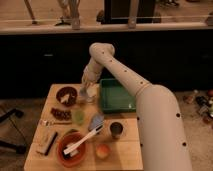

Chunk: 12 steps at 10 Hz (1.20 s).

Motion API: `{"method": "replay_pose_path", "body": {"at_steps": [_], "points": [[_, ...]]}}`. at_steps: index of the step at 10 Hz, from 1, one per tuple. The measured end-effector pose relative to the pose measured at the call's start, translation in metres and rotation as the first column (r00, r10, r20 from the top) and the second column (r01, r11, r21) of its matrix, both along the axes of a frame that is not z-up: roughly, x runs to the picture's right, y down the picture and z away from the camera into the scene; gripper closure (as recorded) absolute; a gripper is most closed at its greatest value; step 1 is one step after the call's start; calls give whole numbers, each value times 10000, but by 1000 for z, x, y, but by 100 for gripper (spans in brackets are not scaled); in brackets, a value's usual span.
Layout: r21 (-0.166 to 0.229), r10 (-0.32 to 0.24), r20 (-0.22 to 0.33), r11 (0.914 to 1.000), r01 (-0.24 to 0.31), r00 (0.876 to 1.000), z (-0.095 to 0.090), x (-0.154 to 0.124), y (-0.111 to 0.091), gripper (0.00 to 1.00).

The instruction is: Place towel in paper cup

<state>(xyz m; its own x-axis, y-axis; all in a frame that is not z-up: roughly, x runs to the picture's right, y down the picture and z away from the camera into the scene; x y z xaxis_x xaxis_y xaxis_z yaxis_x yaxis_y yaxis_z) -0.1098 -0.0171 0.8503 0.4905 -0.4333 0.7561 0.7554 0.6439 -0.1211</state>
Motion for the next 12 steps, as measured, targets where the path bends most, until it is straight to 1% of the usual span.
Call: {"method": "replay_pose_path", "body": {"at_steps": [4, 9, 12], "points": [[-259, 330, 3, 9991, -330, 9995, 10, 5, 2, 96], [-546, 443, 123, 9976, -436, 9989, 18, 3, 8, 96], [-684, 727, 228, 9951, -710, 9971, 21, 4, 7, 96]]}}
